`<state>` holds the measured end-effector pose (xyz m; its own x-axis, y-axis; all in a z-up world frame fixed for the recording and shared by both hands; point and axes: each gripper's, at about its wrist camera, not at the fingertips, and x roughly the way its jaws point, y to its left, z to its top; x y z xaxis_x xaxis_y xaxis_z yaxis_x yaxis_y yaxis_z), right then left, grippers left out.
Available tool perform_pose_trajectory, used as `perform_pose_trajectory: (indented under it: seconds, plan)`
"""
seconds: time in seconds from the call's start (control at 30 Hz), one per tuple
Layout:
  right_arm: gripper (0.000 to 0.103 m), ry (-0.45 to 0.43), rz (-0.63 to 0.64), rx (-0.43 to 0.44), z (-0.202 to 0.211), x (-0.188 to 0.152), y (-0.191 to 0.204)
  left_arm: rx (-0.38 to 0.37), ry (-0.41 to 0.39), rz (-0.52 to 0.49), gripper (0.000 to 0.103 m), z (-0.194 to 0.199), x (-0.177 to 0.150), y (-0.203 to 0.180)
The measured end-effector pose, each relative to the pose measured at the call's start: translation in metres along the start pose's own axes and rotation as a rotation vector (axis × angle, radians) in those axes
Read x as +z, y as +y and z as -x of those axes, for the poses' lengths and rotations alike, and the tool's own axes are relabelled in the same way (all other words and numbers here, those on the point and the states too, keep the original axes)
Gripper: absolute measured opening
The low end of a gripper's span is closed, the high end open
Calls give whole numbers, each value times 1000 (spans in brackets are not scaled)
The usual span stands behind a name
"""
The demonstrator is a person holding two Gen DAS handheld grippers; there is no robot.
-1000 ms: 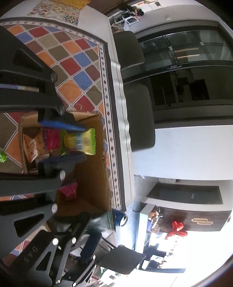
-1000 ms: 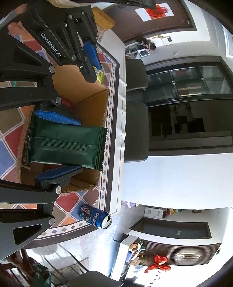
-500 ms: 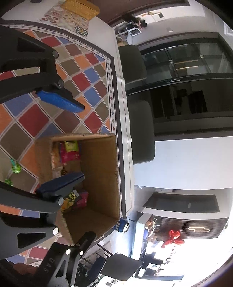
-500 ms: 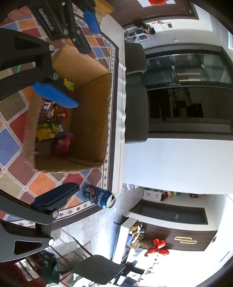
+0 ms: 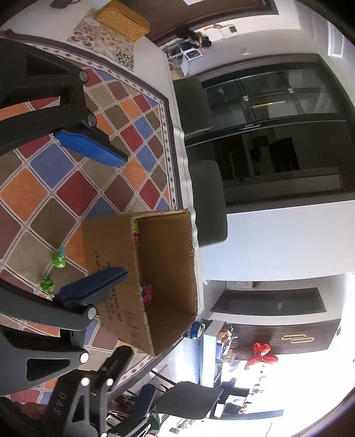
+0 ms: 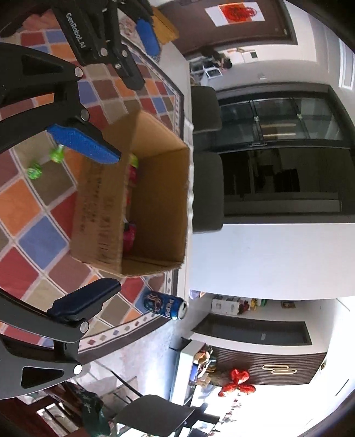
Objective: Organize snacks
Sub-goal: 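Move both tools back over the two green lollipops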
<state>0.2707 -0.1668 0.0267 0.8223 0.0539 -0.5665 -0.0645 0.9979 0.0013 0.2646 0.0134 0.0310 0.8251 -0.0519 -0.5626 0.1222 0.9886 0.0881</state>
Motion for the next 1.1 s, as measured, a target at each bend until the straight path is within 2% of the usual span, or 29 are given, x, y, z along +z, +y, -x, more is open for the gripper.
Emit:
perform_pose_trajectory:
  seconds: [0.2,0.6,0.73,0.93,1.1]
  plan:
    - [86,50,16,25,6,-26,7,8,39,-21,76,7,-28,-1]
    - [86,182,96,76,-2,-73,31,-56,128,-57,74,-4,-77,2]
    - [85,214,105,92,-9,-80,37,-78,156,-69,69,-13,-89,3]
    - [78,278,128,112,-28,-94,46,-100,195,-114,65,-32,-103,4]
    - [67,339,131,128,-48,-104,49,-125,220,-142,59,-49,-112,2]
